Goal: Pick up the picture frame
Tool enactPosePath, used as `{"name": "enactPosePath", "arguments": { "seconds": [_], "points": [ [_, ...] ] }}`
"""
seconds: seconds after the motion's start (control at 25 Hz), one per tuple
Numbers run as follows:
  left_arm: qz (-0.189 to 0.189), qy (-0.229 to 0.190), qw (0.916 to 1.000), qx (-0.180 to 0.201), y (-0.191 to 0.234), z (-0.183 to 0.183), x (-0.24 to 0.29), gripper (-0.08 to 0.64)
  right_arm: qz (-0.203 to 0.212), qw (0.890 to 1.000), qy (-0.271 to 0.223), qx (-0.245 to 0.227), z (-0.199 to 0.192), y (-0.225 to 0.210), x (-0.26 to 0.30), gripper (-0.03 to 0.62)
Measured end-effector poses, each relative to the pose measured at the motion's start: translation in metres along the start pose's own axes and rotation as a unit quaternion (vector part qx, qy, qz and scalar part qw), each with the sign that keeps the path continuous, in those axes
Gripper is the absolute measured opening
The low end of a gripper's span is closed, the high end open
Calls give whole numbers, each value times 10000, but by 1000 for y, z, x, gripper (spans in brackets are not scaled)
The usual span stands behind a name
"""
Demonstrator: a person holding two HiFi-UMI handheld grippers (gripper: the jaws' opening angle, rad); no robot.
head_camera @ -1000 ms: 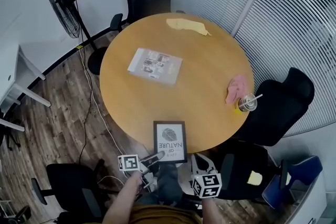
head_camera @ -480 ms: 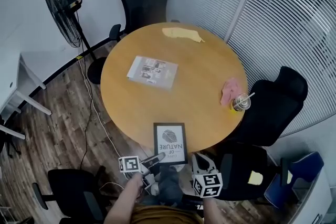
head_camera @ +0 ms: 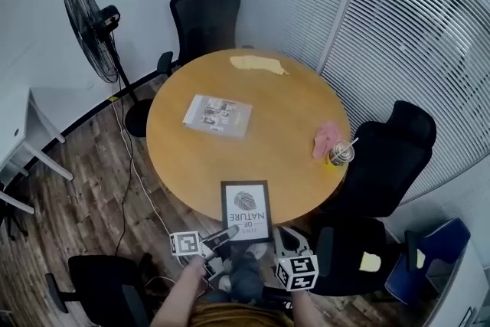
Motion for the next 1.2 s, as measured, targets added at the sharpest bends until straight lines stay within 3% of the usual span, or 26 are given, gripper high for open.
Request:
{"name": "enactPosePath", "arguments": {
  "seconds": [0.08,0.12,0.32,0.44,0.6,0.92,1.2],
  "points": [
    [-629,-191,9973,-313,-23,-2,12,46,-15,10000,-69,2,3,2,-5,12],
    [-747,-221,9964,-344,-28,-2,14,46,-26,9999,-101,6,4,2,-7,12],
    [-807,-222,9962,-253,-43,-2,11,46,-109,9995,-288,4,11,3,-20,12],
    [-389,-96,9992,70,-44,-2,-3,46,-147,9989,-437,-16,17,6,-29,12],
    [-1131,-296,9931,-79,-75,-4,7,46,-131,9985,-538,-37,23,8,-33,12],
    [-1129,-300,9924,381,-98,2,-1,46,-48,9975,-700,-6,31,19,-43,12],
    [-1324,-380,9903,200,-125,-7,-1,46,-88,9965,-831,32,35,19,-52,12]
  ]
}}
Point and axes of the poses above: the fingertips, and each gripper's own axes: x forward along the fingers, y to its left, z out of its top, the point moved 1 cm from there along -x, backward along the fingers, and after that the axes turned 13 degrees about -z, right-handed, at the moved point
